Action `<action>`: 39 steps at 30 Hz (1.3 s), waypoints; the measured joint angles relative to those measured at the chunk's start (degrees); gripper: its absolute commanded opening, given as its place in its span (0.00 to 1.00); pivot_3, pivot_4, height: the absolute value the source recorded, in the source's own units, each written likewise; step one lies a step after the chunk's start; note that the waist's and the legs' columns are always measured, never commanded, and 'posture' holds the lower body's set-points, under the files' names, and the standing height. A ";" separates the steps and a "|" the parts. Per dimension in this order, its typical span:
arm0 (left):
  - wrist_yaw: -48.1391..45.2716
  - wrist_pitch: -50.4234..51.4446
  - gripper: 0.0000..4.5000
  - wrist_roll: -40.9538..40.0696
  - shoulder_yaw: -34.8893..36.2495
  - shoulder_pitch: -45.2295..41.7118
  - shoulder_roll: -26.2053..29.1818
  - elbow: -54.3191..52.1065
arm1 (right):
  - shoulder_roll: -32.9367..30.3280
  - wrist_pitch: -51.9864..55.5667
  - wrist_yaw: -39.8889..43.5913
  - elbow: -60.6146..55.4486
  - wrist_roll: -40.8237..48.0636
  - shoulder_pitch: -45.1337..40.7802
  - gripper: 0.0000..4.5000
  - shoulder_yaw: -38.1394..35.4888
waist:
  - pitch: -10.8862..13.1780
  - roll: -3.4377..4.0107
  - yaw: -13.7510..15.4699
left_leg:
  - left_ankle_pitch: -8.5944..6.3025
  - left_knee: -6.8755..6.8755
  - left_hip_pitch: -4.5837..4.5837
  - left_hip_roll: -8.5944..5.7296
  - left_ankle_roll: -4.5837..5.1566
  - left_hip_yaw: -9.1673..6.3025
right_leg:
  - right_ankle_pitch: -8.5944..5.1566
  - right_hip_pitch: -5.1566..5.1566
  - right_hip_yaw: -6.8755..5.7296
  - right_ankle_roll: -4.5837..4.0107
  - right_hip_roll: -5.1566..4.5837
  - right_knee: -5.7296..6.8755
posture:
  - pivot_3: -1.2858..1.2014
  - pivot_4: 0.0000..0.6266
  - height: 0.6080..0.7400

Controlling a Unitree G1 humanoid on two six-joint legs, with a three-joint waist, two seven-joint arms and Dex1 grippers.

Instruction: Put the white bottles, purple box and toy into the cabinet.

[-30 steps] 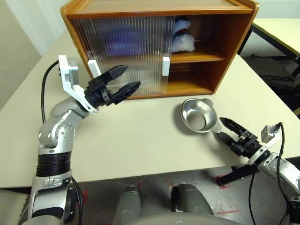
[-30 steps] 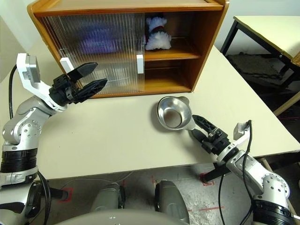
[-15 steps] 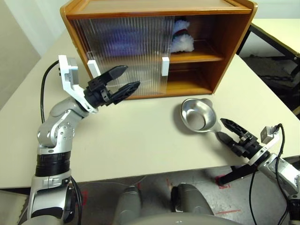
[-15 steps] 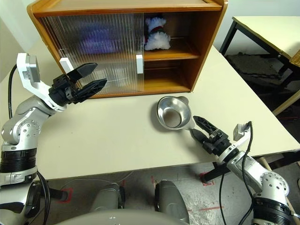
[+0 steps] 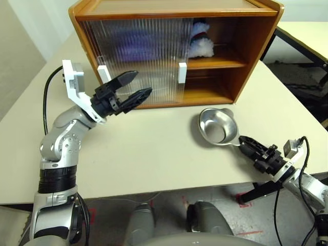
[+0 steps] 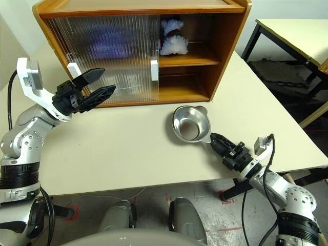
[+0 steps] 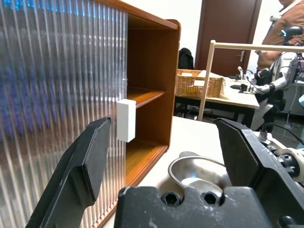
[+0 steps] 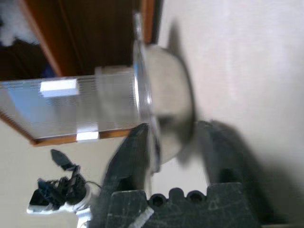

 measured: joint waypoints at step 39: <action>0.12 -0.54 1.00 0.11 0.22 -0.18 -0.42 0.05 | 1.39 3.14 -0.38 5.57 -0.68 -9.25 0.00 -7.11 | -0.13 -0.16 -0.21 | -0.08 0.02 0.00 -0.13 0.11 0.28 | 0.25 -0.07 0.59 0.40 0.07 -0.13 | 0.53 0.00 1.00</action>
